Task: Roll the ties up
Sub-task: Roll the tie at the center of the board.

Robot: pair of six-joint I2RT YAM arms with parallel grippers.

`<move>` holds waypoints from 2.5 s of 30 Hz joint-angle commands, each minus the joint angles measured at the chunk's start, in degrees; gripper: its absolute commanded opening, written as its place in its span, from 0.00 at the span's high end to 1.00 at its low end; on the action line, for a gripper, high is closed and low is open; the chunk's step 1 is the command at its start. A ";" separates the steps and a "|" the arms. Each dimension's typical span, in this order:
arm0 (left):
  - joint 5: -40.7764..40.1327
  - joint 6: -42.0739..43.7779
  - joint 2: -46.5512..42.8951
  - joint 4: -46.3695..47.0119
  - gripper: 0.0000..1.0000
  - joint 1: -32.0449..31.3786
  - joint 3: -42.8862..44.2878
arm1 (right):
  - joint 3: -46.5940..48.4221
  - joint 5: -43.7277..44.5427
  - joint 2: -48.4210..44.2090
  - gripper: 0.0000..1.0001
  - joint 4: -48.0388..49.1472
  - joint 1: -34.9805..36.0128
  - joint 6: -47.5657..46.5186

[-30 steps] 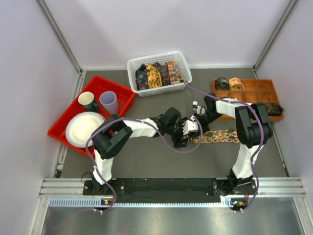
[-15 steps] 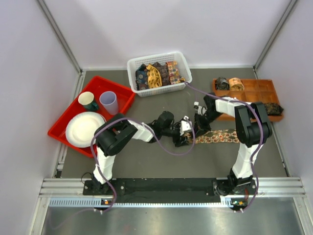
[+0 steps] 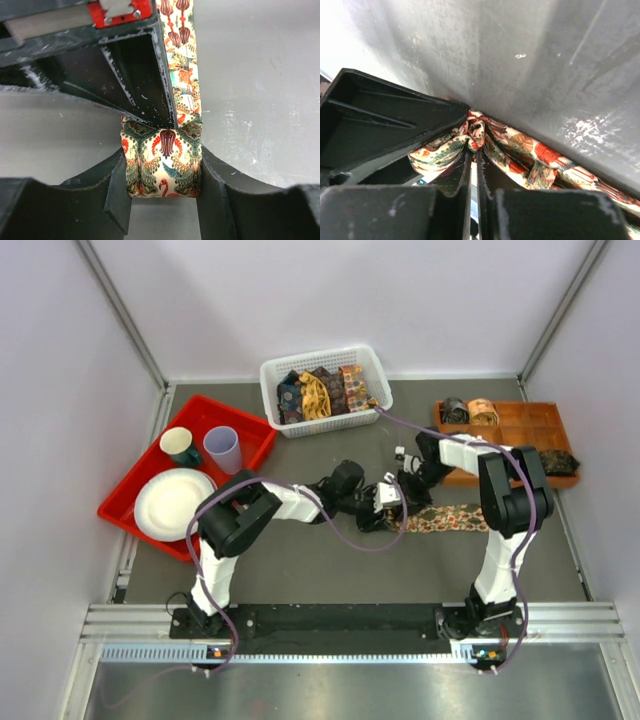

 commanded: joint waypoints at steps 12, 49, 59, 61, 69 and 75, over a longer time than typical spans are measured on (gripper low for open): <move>-17.23 14.47 3.33 -40.55 0.67 -3.23 7.13 | 0.05 -17.67 -6.87 0.55 -8.17 -7.56 -10.16; -8.46 7.45 1.68 -34.51 0.27 -1.49 7.32 | -1.54 1.20 -1.17 1.00 1.34 -3.95 -5.75; 3.50 -2.93 -1.07 -4.18 0.18 2.22 -1.74 | -0.58 12.36 0.33 1.00 2.56 -4.13 -6.81; 5.35 -3.72 0.16 0.47 0.18 2.22 -2.09 | -0.22 13.95 0.51 1.00 2.39 -4.13 -6.81; 6.93 -6.10 5.00 12.00 0.18 1.08 -0.34 | 1.36 16.59 2.17 1.00 2.13 -3.52 -5.58; 6.58 -6.97 7.72 16.22 0.18 -0.50 1.51 | 2.24 17.38 2.88 1.00 1.86 -3.08 -5.14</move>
